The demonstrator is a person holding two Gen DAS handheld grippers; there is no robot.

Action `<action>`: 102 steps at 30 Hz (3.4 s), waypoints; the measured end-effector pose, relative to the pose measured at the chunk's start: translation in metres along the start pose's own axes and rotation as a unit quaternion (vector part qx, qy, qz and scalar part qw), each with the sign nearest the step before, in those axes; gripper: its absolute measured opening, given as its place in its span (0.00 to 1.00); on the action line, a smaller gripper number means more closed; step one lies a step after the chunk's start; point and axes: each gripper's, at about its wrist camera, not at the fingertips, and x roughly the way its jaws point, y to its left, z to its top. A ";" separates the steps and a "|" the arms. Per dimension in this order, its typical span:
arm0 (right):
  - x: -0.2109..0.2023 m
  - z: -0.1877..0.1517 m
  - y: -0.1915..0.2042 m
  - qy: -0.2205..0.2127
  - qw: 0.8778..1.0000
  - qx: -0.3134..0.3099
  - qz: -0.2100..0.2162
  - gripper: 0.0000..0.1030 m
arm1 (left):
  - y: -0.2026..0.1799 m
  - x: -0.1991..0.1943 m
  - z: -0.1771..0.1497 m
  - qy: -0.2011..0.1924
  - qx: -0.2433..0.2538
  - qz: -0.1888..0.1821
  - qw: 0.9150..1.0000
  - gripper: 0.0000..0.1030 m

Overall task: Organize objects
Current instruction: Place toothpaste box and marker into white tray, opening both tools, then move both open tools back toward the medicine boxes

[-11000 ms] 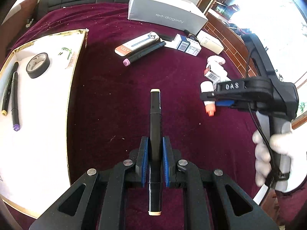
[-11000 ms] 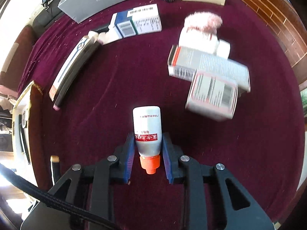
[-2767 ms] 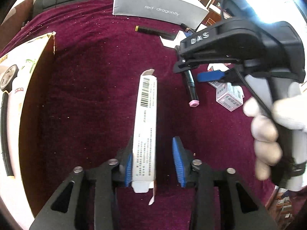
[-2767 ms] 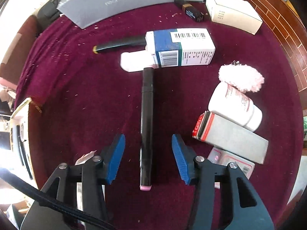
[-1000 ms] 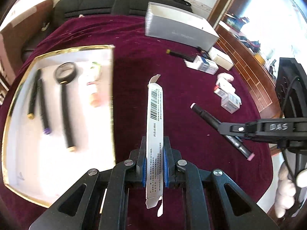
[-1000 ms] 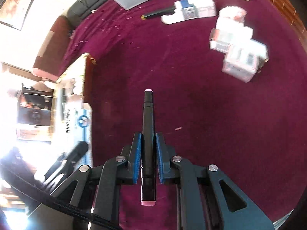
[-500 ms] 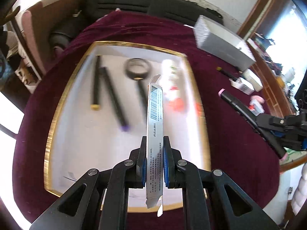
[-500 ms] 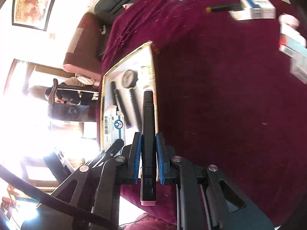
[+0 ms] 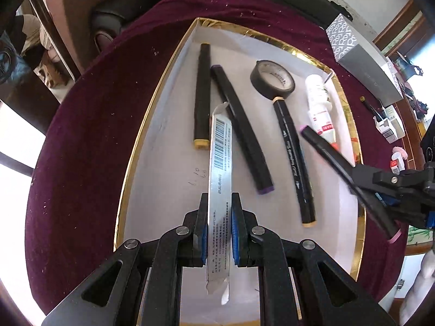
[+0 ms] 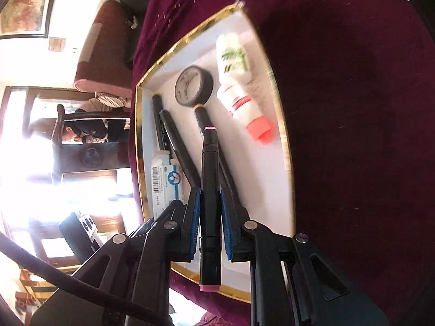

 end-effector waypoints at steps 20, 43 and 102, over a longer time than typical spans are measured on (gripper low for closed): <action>0.066 0.013 0.042 0.030 0.993 -0.071 -0.092 0.13 | 0.010 0.005 0.014 -0.009 -0.003 -0.012 1.000 0.10; 0.002 -0.014 0.046 -0.048 0.990 -0.089 -0.094 0.47 | -0.022 -0.054 0.014 -0.084 0.034 0.020 0.996 0.42; -0.175 0.055 -0.202 -0.068 0.994 0.019 -0.081 0.57 | -0.216 -0.013 -0.063 -0.021 0.060 -0.010 0.998 0.42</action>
